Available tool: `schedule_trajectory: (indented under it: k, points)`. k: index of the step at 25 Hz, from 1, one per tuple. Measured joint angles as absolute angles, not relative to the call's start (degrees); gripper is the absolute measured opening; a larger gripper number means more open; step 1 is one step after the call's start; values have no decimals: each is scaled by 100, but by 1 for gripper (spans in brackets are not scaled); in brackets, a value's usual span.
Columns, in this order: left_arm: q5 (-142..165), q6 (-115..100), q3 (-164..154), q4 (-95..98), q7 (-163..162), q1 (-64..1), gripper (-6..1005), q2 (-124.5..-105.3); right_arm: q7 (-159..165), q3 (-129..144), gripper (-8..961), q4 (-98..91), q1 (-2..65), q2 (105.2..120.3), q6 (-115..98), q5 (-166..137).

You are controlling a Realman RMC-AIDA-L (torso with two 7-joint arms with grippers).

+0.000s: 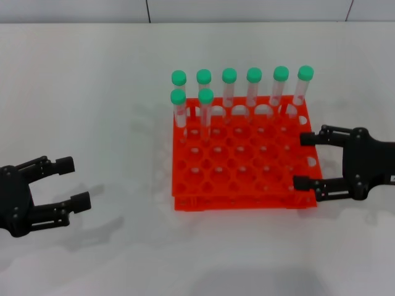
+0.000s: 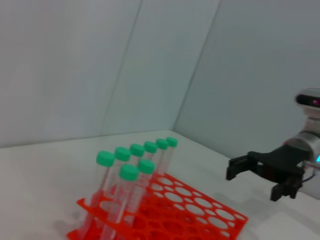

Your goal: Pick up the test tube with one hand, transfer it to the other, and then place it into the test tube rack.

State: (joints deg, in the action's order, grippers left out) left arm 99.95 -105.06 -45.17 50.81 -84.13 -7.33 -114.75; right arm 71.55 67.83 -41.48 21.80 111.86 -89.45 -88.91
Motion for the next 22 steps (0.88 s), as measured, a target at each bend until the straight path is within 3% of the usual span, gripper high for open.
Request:
schedule_trajectory:
  k: [22]
  points:
    - [10439,-10936,-4529,5034,-8466,-1188,890,-11398,7285,6760,873,-4148,2175,10998,-9104,-9194]
